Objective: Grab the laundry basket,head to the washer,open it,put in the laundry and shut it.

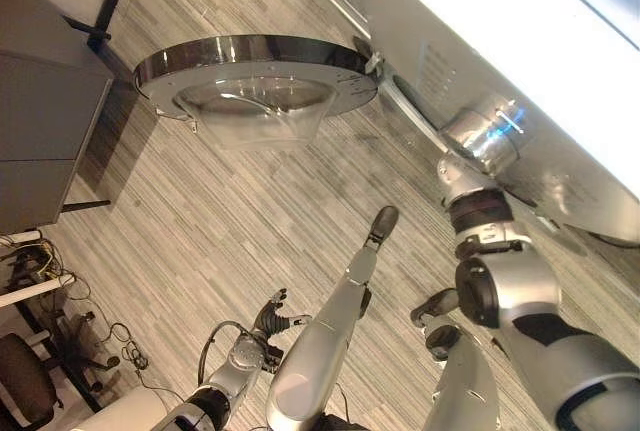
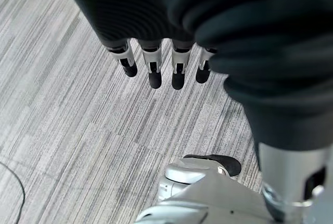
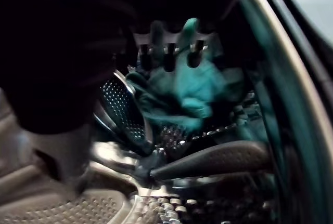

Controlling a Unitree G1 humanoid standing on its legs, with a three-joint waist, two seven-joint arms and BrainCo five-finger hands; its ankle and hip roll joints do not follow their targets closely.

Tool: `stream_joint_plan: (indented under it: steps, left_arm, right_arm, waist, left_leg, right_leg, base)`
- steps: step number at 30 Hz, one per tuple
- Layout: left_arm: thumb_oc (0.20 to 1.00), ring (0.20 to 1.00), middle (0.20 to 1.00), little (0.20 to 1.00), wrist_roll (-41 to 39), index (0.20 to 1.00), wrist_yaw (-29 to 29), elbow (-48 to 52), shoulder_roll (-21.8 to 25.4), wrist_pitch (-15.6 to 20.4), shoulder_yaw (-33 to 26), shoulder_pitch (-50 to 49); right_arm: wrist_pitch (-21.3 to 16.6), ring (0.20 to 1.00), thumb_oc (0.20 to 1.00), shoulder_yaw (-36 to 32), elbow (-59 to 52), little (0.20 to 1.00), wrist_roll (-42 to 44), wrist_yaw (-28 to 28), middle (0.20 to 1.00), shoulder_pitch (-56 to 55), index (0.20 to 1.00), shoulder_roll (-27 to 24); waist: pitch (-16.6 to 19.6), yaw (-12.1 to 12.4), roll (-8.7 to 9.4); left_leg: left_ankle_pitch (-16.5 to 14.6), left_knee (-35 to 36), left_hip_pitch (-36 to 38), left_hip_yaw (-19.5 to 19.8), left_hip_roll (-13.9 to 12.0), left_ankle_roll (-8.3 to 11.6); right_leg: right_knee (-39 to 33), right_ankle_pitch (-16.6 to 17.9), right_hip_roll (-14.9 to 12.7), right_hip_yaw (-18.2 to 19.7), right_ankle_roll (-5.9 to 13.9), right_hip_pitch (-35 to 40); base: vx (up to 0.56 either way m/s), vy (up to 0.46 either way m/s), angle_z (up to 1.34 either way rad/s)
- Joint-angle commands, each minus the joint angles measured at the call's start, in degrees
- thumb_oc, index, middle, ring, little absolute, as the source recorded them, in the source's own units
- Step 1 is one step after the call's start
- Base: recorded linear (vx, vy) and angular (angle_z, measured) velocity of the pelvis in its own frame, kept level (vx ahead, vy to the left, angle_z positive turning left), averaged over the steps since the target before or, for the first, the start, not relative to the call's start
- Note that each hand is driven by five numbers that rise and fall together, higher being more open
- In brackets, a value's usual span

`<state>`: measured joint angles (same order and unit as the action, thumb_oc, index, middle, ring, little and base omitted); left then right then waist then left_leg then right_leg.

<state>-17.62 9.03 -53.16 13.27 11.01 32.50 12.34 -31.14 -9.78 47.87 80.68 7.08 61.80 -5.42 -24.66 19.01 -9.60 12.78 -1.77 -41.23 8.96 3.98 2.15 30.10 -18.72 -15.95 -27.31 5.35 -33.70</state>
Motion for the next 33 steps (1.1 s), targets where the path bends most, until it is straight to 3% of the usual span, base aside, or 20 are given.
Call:
stream_joint_plan:
  steps: [1, 5, 7, 8, 9, 13, 15, 16, 22, 24, 26, 29, 30, 31, 32, 33]
  left_arm:
    - [1.0, 1.0, 1.0, 1.0, -1.33, 1.0, 1.0, -4.86, -2.55, -0.46, 0.96, -1.07]
    - [1.0, 1.0, 1.0, 1.0, -2.51, 1.0, 0.79, -5.94, -3.68, -0.78, -0.55, -1.58]
    - [1.0, 1.0, 1.0, 1.0, -3.9, 1.0, 0.55, -7.5, -4.61, -1.03, -2.69, -1.81]
    - [1.0, 1.0, 1.0, 1.0, -4.18, 1.0, -0.04, -9.0, -4.92, -1.34, -4.66, -2.25]
    - [1.0, 1.0, 1.0, 1.0, -4.15, 1.0, -0.09, -9.07, -5.06, -1.3, -4.84, -2.49]
    - [1.0, 1.0, 1.0, 1.0, -2.82, 1.0, -1.55, -12.1, -4.16, -1.71, -9.49, -3.67]
    - [1.0, 1.0, 1.0, 1.0, -2.24, 1.0, -1.91, -12.88, -3.84, -1.85, -10.41, -4.2]
    - [1.0, 1.0, 1.0, 1.0, 0.8, 1.0, -3.82, -15.16, -2.61, -2.45, -12.8, -5.55]
    - [1.0, 1.0, 1.0, 1.0, 4.18, 1.0, -5.41, -19.19, -1.42, -3.41, -16.79, -6.72]
    - [1.0, 1.0, 1.0, 1.0, 4.68, 1.0, -5.68, -19.35, -1.56, -3.65, -17.22, -6.81]
    - [1.0, 1.0, 1.0, 1.0, 5.5, 1.0, -5.5, -19.8, -2.45, -3.91, -17.58, -7.24]
    - [1.0, 1.0, 1.0, 1.0, 5.63, 1.0, -5.04, -19.24, -2.77, -3.81, -17.81, -7.11]
    - [1.0, 1.0, 1.0, 1.0, 5.56, 1.0, -4.2, -18.97, -2.74, -3.61, -17.96, -6.16]
    - [1.0, 1.0, 1.0, 1.0, 5.31, 1.0, -2.82, -17.06, -2.37, -3.23, -18.59, -5.09]
    - [1.0, 1.0, 1.0, 1.0, 5.33, 1.0, -2.82, -16.98, -2.35, -3.25, -18.55, -5.03]
    - [1.0, 1.0, 1.0, 1.0, 5.06, 1.0, -1.28, -12.66, -1.17, -2.75, -19.59, -4.27]
  right_arm:
    - [-0.89, 1.0, 1.0, 1.21, -4.02, 1.0, 2.97, -4.86, 1.0, -5.11, 1.0, -1.33]
    - [1.84, 1.0, 1.0, 3.46, -3.22, 1.0, 3.11, -5.94, 1.0, -11.79, 1.0, 1.94]
    - [6.1, 1.0, 1.0, 7.37, -2.84, 1.0, 1.48, -7.42, 1.0, -20.4, 1.0, 3.52]
    - [9.78, 1.0, 1.0, 13.26, -4.07, 1.0, -1.79, -8.85, 1.0, -28.15, 1.0, 3.46]
    - [9.81, 1.0, 1.0, 13.63, -4.34, 1.0, -1.86, -8.8, 1.0, -28.62, 1.0, 3.5]
    - [17.78, 1.0, 1.0, 28.42, -9.5, 1.0, -20.82, -10.22, 1.0, -44.68, 1.0, -2.98]
    - [19.56, 1.0, 1.0, 30.53, -9.96, 1.0, -24.93, -11.28, 1.0, -47.53, 1.0, -4.8]
    - [23.39, 1.0, 1.0, 35.8, -9.76, 1.0, -40.53, -13.83, 1.0, -53.37, 1.0, -10.2]
    - [25.42, 1.0, 1.0, 35.99, -2.36, 1.0, -55.87, -15.63, 1.0, -57.06, 1.0, -12.74]
    - [25.67, 1.0, 1.0, 35.53, -0.14, 1.0, -58.93, -15.12, 1.0, -56.95, 1.0, -12.58]
    - [26.07, 1.0, 1.0, 35.25, 6.53, 1.0, -64.12, -13.26, 1.0, -55.73, 1.0, -11.79]
    - [26.42, 1.0, 1.0, 33.66, 10.37, 1.0, -65.73, -11.87, 1.0, -55.13, 1.0, -11.55]
    - [26.44, 1.0, 1.0, 32.87, 12.5, 1.0, -66.89, -10.88, 1.0, -54.8, 1.0, -11.52]
    - [26.94, 1.0, 1.0, 31.86, 15.56, 1.0, -69.07, -9.36, 1.0, -54.77, 1.0, -11.84]
    - [26.91, 1.0, 1.0, 31.77, 15.58, 1.0, -69.07, -9.33, 1.0, -54.7, 1.0, -11.82]
    - [27.55, 1.0, 1.0, 30.23, 19.05, 1.0, -70.64, -8.07, 1.0, -54.72, 1.0, -12.57]
  waist:
    - [0.61, -1.12, -0.21]
    - [0.31, -2.83, 1.03]
    - [0.13, -4.82, 2.69]
    - [0.52, -6.15, 4.34]
    - [0.6, -6.38, 4.29]
    - [2.63, -8.9, 7.78]
    - [3.5, -9.43, 8.46]
    - [6.65, -10.15, 9.93]
    - [12.27, -11.33, 11.5]
    - [13.09, -11.29, 10.95]
    - [14.63, -10.91, 10.52]
    - [15.22, -10.92, 9.77]
    - [15.08, -11.19, 9.56]
    - [15.42, -12.16, 9.82]
    - [15.24, -11.94, 9.32]
    - [16.03, -12.69, 9.85]
  left_leg:
    - [-8.4, -5.12, -1.04, -4.49, -1.69, 2.39]
    - [-8.42, -5.42, -0.22, -5.21, -2.25, 2.51]
    - [-8.19, -5.21, 1.0, -5.77, -3.0, 2.79]
    - [-7.72, -4.6, 2.63, -6.28, -3.73, 3.04]
    - [-7.68, -4.46, 2.86, -6.32, -3.74, 3.06]
    - [-6.26, -1.85, 7.85, -7.2, -5.08, 3.71]
    - [-5.91, -0.85, 9.5, -7.27, -5.4, 3.84]
    - [-4.91, 2.25, 15.02, -7.93, -6.17, 3.97]
    - [-4.04, 4.7, 23.39, -8.73, -8.15, 4.73]
    - [-2.73, 3.93, 24.22, -9.08, -9.39, 4.54]
    - [-0.88, 5.44, 26.18, -8.86, -11.14, 5.72]
    - [0.94, 5.87, 26.16, -8.99, -11.88, 7.1]
    - [1.42, 5.77, 26.0, -10.81, -12.55, 7.44]
    - [1.29, 5.41, 27.36, -16.56, -14.26, 7.74]
    - [1.98, 5.0, 26.71, -16.91, -14.57, 7.06]
    - [-0.1, 2.57, 29.2, -19.62, -16.36, 7.11]
  right_leg:
    - [-9.18, 2.65, 3.09, 2.75, 0.74, 8.03]
    - [-9.53, 2.88, 3.53, 3.56, 0.35, 8.8]
    - [-10.4, 3.25, 4.09, 4.12, 0.04, 9.92]
    - [-11.46, 3.9, 4.5, 4.37, -0.09, 11.25]
    - [-11.62, 3.95, 4.53, 4.39, -0.09, 11.46]
    - [-15.41, 5.39, 5.69, 3.94, -0.51, 16.59]
    - [-16.94, 5.92, 6.08, 3.83, -0.43, 18.42]
    - [-20.19, 6.91, 6.83, 3.62, -0.31, 23.12]
    - [-24.11, 6.69, 9.17, 3.61, -1.02, 31.95]
    - [-25.33, 7.91, 10.59, 3.74, -1.7, 33.67]
    - [-28.68, 8.12, 12.41, 4.79, -2.12, 36.86]
    - [-30.42, 8.31, 13.02, 4.79, -2.37, 38.35]
    - [-30.96, 8.58, 12.87, 4.15, -2.25, 39.02]
    - [-31.81, 8.08, 11.71, 2.99, -2.11, 40.22]
    - [-31.78, 9.24, 11.88, 2.45, -2.14, 39.74]
    - [-32.01, 9.28, 10.43, 2.15, -1.98, 40.01]
  base:
    - [-0.04, 0.052, -0.2]
    - [-0.04, 0.027, -0.15]
    - [-0.07, 0.022, -0.22]
    - [-0.07, 0.018, -0.26]
    - [-0.04, -0.004, -0.24]
    - [-0.01, -0.063, -0.18]
    - [0.04, -0.083, -0.32]
    - [0.06, -0.073, -0.33]
    - [0.01, -0.119, -0.11]
    - [-0.15, -0.107, -0.05]
    - [-0.13, -0.236, -0.07]
    - [-0.09, -0.092, -0.08]
    - [-0.16, -0.098, 0.11]
    - [-0.19, -0.041, 0.29]
    - [-0.17, -0.031, 0.43]
    - [-0.14, 0.043, 0.38]
